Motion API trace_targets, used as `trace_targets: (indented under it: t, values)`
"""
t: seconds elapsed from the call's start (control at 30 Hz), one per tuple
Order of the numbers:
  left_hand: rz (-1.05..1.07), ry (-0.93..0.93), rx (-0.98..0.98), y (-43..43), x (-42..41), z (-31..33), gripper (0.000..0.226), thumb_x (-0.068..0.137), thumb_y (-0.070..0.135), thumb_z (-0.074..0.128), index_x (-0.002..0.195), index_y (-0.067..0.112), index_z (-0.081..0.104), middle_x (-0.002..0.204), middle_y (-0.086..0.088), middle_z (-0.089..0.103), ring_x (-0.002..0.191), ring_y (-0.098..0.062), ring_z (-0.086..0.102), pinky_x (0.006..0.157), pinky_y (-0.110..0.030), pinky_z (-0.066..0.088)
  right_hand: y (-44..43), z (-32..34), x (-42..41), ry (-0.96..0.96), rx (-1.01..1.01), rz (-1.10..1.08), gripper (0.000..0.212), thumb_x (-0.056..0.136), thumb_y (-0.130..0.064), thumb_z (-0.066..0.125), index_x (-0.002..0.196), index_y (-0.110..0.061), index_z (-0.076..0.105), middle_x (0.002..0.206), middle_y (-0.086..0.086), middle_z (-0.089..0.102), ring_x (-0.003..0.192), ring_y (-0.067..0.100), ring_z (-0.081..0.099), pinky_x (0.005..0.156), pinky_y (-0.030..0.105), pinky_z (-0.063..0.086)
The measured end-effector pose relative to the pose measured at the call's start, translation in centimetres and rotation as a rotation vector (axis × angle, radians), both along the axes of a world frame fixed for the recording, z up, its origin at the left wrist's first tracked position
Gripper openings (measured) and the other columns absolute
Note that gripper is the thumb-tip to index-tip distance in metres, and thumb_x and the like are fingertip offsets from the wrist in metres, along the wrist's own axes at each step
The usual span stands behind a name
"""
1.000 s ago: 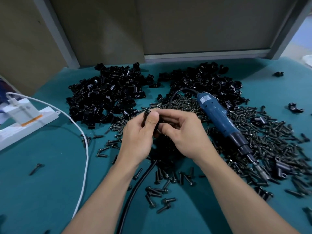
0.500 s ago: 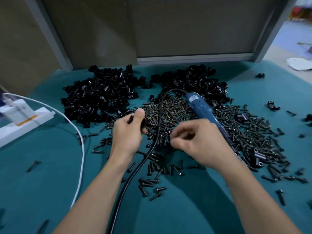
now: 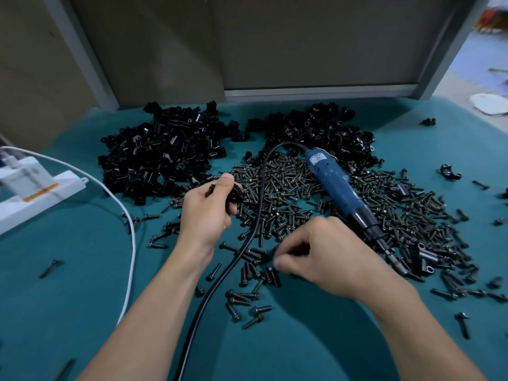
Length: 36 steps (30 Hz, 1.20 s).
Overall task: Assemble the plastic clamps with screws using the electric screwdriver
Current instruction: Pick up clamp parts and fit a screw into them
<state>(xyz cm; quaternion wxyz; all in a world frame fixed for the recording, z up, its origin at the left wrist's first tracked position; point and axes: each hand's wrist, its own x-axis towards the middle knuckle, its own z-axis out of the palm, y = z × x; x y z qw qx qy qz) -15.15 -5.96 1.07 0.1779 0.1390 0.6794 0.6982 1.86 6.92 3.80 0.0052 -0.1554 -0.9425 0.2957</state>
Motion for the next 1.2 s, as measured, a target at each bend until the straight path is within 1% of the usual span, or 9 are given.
trace_targets:
  t: [0.13, 0.23, 0.43, 0.53, 0.7, 0.83, 0.97, 1.07, 1.2]
  values:
    - [-0.095, 0.076, -0.062, 0.1, 0.3, -0.1, 0.040, 0.103, 0.047, 0.058, 0.079, 0.021, 0.076, 0.058, 0.001, 0.060, 0.040, -0.011, 0.039, 0.040, -0.020, 0.031, -0.4, 0.5, -2.0, 0.504, -0.713, -0.352, 0.019, 0.097, -0.009, 0.068, 0.086, -0.017, 0.081, 0.076, 0.006, 0.077, 0.059, 0.012, 0.068, 0.053, 0.019, 0.051]
    - [-0.184, 0.180, -0.118, 0.2, 0.4, -0.3, 0.048, 0.102, 0.050, 0.057, 0.064, 0.023, 0.067, 0.056, -0.002, 0.056, 0.039, -0.013, 0.042, 0.040, -0.021, 0.033, -1.1, 1.1, -5.7, 0.576, -1.005, -0.433, 0.020, 0.100, 0.002, 0.059, 0.094, -0.006, 0.076, 0.077, 0.009, 0.076, 0.065, 0.018, 0.069, 0.058, 0.022, 0.055]
    - [-0.209, 0.284, -0.185, -0.4, 0.1, -0.1, 0.073, 0.083, 0.074, 0.056, 0.082, 0.001, 0.063, 0.046, 0.004, 0.049, 0.038, -0.013, 0.046, 0.041, -0.020, 0.034, -2.2, -0.7, -8.4, 0.605, -0.602, -0.449, 0.024, 0.101, -0.019, 0.059, 0.087, -0.030, 0.075, 0.074, -0.010, 0.073, 0.065, 0.007, 0.064, 0.062, 0.031, 0.056]
    - [-0.183, 0.303, -0.167, -0.5, 0.1, 0.0, 0.075, 0.084, 0.075, 0.056, 0.089, 0.002, 0.068, 0.045, 0.004, 0.051, 0.038, -0.012, 0.048, 0.041, -0.020, 0.035, -2.5, -1.5, -7.8, 0.617, -0.440, -0.375, 0.022, 0.101, -0.025, 0.060, 0.090, -0.038, 0.074, 0.083, -0.020, 0.074, 0.080, 0.001, 0.069, 0.068, 0.017, 0.055]
    - [-0.168, 0.196, -0.157, -0.2, 0.3, -0.6, 0.054, 0.105, 0.053, 0.050, 0.077, 0.011, 0.068, 0.048, 0.003, 0.045, 0.038, -0.015, 0.039, 0.040, -0.025, 0.028, -2.9, -2.2, -7.8, 0.632, -0.509, -0.366, 0.021, 0.097, -0.019, 0.071, 0.096, -0.037, 0.080, 0.087, -0.026, 0.076, 0.087, -0.005, 0.071, 0.074, 0.011, 0.055]
    - [-0.150, 0.207, -0.197, -0.3, 0.5, -0.4, 0.053, 0.097, 0.064, 0.043, 0.062, 0.030, 0.064, 0.049, 0.009, 0.046, 0.041, -0.013, 0.040, 0.041, -0.024, 0.031, -3.0, -2.8, -7.9, 0.630, -0.493, -0.369, 0.019, 0.095, -0.018, 0.073, 0.097, -0.034, 0.082, 0.086, -0.025, 0.076, 0.086, -0.005, 0.072, 0.075, 0.011, 0.055]
    - [-0.206, 0.170, -0.072, -0.2, 0.4, -0.2, 0.024, 0.089, 0.041, 0.040, 0.094, 0.030, 0.061, 0.068, 0.003, 0.057, 0.049, -0.011, 0.043, 0.044, -0.025, 0.035, -2.7, -3.0, -8.0, 0.709, -0.583, -0.431, 0.023, 0.095, -0.013, 0.073, 0.093, -0.035, 0.082, 0.086, -0.019, 0.078, 0.086, 0.002, 0.074, 0.079, 0.021, 0.059]
    - [-0.289, 0.261, -0.070, -0.3, -0.1, -0.3, 0.015, 0.107, 0.040, 0.045, 0.099, 0.034, 0.056, 0.067, 0.012, 0.056, 0.053, -0.009, 0.047, 0.049, -0.020, 0.040, -2.3, -3.0, -8.2, 0.749, -0.742, -0.439, 0.026, 0.094, -0.007, 0.073, 0.093, -0.032, 0.082, 0.090, -0.007, 0.080, 0.089, 0.014, 0.076, 0.088, 0.040, 0.062]
    - [-0.316, 0.319, -0.076, -0.3, -0.4, -0.6, 0.015, 0.102, 0.051, 0.058, 0.113, 0.041, 0.060, 0.073, 0.013, 0.059, 0.054, -0.012, 0.052, 0.053, -0.022, 0.043, -1.5, -2.9, -8.0, 0.786, -0.814, -0.378, 0.027, 0.092, -0.004, 0.074, 0.094, -0.029, 0.083, 0.093, -0.002, 0.081, 0.093, 0.017, 0.077, 0.090, 0.042, 0.062]
